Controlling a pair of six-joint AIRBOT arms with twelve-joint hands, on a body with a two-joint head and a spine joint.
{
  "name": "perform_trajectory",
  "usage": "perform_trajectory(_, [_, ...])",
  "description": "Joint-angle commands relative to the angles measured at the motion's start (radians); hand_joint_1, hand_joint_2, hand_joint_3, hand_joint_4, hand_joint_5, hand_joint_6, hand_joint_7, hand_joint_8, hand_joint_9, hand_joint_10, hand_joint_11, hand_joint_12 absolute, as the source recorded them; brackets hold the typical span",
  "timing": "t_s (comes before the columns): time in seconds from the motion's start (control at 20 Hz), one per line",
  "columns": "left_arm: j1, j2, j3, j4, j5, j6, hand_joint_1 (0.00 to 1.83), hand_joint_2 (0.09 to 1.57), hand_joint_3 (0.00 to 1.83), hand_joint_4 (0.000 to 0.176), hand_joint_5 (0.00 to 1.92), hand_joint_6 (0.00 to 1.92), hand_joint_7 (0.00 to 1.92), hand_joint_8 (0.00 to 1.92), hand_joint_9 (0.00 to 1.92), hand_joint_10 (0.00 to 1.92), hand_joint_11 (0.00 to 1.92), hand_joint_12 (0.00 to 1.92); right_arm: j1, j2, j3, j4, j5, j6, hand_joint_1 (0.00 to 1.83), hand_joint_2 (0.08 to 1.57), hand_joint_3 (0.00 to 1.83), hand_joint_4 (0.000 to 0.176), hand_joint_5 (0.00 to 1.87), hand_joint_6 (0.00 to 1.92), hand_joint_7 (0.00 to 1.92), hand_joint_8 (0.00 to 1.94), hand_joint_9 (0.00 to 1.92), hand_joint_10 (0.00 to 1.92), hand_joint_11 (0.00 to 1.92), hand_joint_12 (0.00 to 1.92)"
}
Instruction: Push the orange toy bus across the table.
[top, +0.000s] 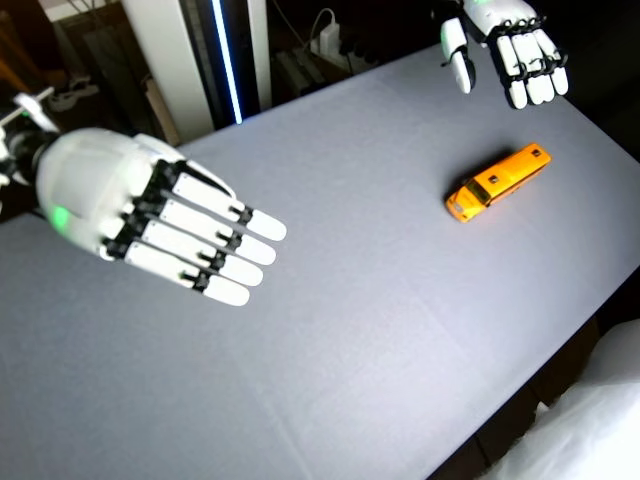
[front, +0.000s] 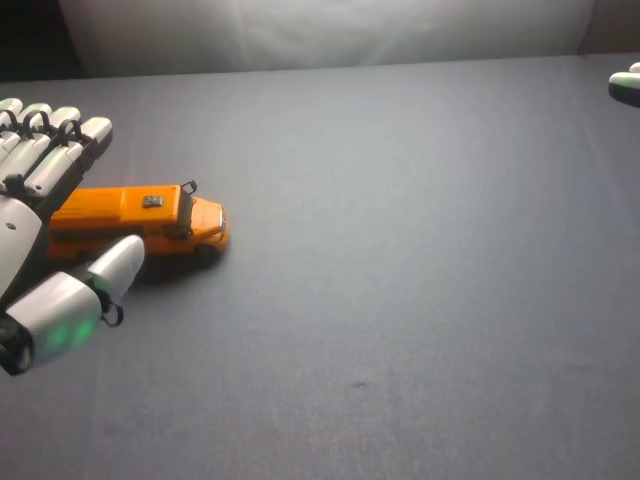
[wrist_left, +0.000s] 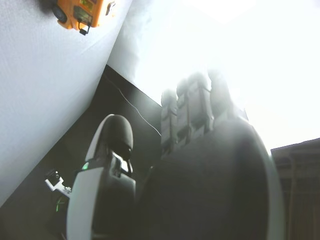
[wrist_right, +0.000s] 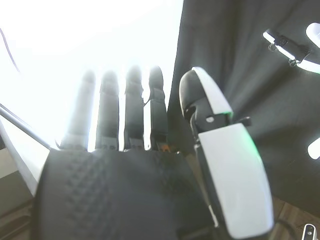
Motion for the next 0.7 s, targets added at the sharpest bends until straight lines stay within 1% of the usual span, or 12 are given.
perform_trajectory(0.0, [-0.002, -0.001, 0.009, 0.011, -0.121, 0.008, 0.0, 1.37, 0.02, 0.0, 0.09, 0.0, 0.06, 0.0, 0.0, 0.0, 0.0, 0.0, 0.003, 0.001, 0.005, 0.015, 0.121, 0.007, 0.49, 1.37, 0.02, 0.03, 0.36, 0.01, 0.29, 0.01, 0.23, 0.02, 0.0, 0.48])
perform_trajectory(0.05, [0.001, 0.001, 0.013, -0.01, -0.11, 0.018, 0.0, 1.38, 0.02, 0.0, 0.09, 0.0, 0.06, 0.0, 0.0, 0.0, 0.0, 0.0, 0.003, 0.001, 0.006, 0.015, 0.12, 0.008, 0.51, 1.37, 0.01, 0.017, 0.36, 0.01, 0.29, 0.0, 0.23, 0.01, 0.0, 0.47])
perform_trajectory(0.1, [0.005, 0.003, 0.016, -0.046, -0.1, 0.042, 0.0, 1.38, 0.02, 0.0, 0.09, 0.0, 0.07, 0.01, 0.0, 0.0, 0.0, 0.0, 0.003, 0.0, 0.006, 0.014, 0.119, 0.008, 0.52, 1.38, 0.01, 0.009, 0.37, 0.01, 0.3, 0.01, 0.24, 0.01, 0.01, 0.48])
perform_trajectory(0.15, [0.008, 0.005, 0.019, -0.076, -0.096, 0.064, 0.0, 1.38, 0.02, 0.0, 0.09, 0.0, 0.07, 0.0, 0.0, 0.0, 0.0, 0.0, 0.003, 0.0, 0.007, 0.014, 0.118, 0.008, 0.52, 1.38, 0.01, 0.01, 0.37, 0.01, 0.3, 0.01, 0.24, 0.01, 0.0, 0.47])
perform_trajectory(0.2, [0.009, 0.005, 0.023, -0.108, -0.093, 0.081, 0.0, 1.42, 0.01, 0.0, 0.09, 0.0, 0.08, 0.0, 0.01, 0.0, 0.0, 0.0, 0.003, 0.0, 0.007, 0.014, 0.118, 0.008, 0.52, 1.38, 0.01, 0.013, 0.37, 0.01, 0.31, 0.01, 0.24, 0.01, 0.0, 0.47])
perform_trajectory(0.3, [0.009, 0.002, 0.039, -0.159, -0.078, 0.099, 0.04, 1.46, 0.01, 0.0, 0.07, 0.0, 0.07, 0.0, 0.01, 0.0, 0.0, 0.0, 0.003, 0.0, 0.009, 0.014, 0.118, 0.009, 0.55, 1.39, 0.01, 0.005, 0.36, 0.0, 0.31, 0.0, 0.24, 0.01, 0.0, 0.46])
perform_trajectory(0.35, [0.009, -0.002, 0.053, -0.193, -0.064, 0.114, 0.01, 1.44, 0.0, 0.0, 0.06, 0.0, 0.04, 0.0, 0.01, 0.0, 0.0, 0.0, 0.003, 0.0, 0.009, 0.014, 0.118, 0.01, 0.54, 1.39, 0.0, 0.028, 0.35, 0.0, 0.29, 0.0, 0.23, 0.0, 0.0, 0.42])
perform_trajectory(0.4, [0.009, -0.005, 0.063, -0.218, -0.054, 0.121, 0.01, 1.44, 0.0, 0.0, 0.06, 0.0, 0.04, 0.0, 0.01, 0.0, 0.0, 0.0, 0.003, 0.0, 0.009, 0.014, 0.118, 0.01, 0.54, 1.39, 0.0, 0.028, 0.35, 0.0, 0.29, 0.0, 0.23, 0.0, 0.0, 0.42])
perform_trajectory(0.45, [0.009, -0.009, 0.072, -0.241, -0.041, 0.127, 0.0, 1.46, 0.0, 0.0, 0.06, 0.0, 0.05, 0.0, 0.03, 0.01, 0.0, 0.0, 0.003, -0.002, 0.01, 0.014, 0.118, 0.01, 0.52, 1.39, 0.0, 0.025, 0.35, 0.0, 0.29, 0.0, 0.23, 0.0, 0.02, 0.43])
perform_trajectory(0.55, [0.009, -0.022, 0.092, -0.299, -0.009, 0.152, 0.0, 1.44, 0.0, 0.0, 0.07, 0.0, 0.06, 0.01, 0.06, 0.02, 0.03, 0.01, 0.003, -0.008, 0.013, 0.014, 0.118, 0.01, 0.54, 1.39, 0.0, 0.015, 0.37, 0.0, 0.33, 0.0, 0.27, 0.0, 0.05, 0.4])
perform_trajectory(0.6, [0.009, -0.033, 0.108, -0.332, 0.019, 0.163, 0.0, 1.42, 0.0, 0.0, 0.06, 0.0, 0.06, 0.01, 0.07, 0.02, 0.05, 0.02, 0.004, -0.01, 0.014, 0.014, 0.118, 0.011, 0.54, 1.39, 0.0, 0.018, 0.37, 0.0, 0.33, 0.0, 0.27, 0.0, 0.08, 0.33])
perform_trajectory(0.65, [0.009, -0.041, 0.12, -0.35, 0.04, 0.168, 0.0, 1.42, 0.0, 0.0, 0.07, 0.0, 0.06, 0.01, 0.08, 0.02, 0.07, 0.03, 0.004, -0.011, 0.014, 0.014, 0.118, 0.013, 0.56, 1.38, 0.0, 0.007, 0.39, 0.0, 0.35, 0.0, 0.28, 0.0, 0.1, 0.32])
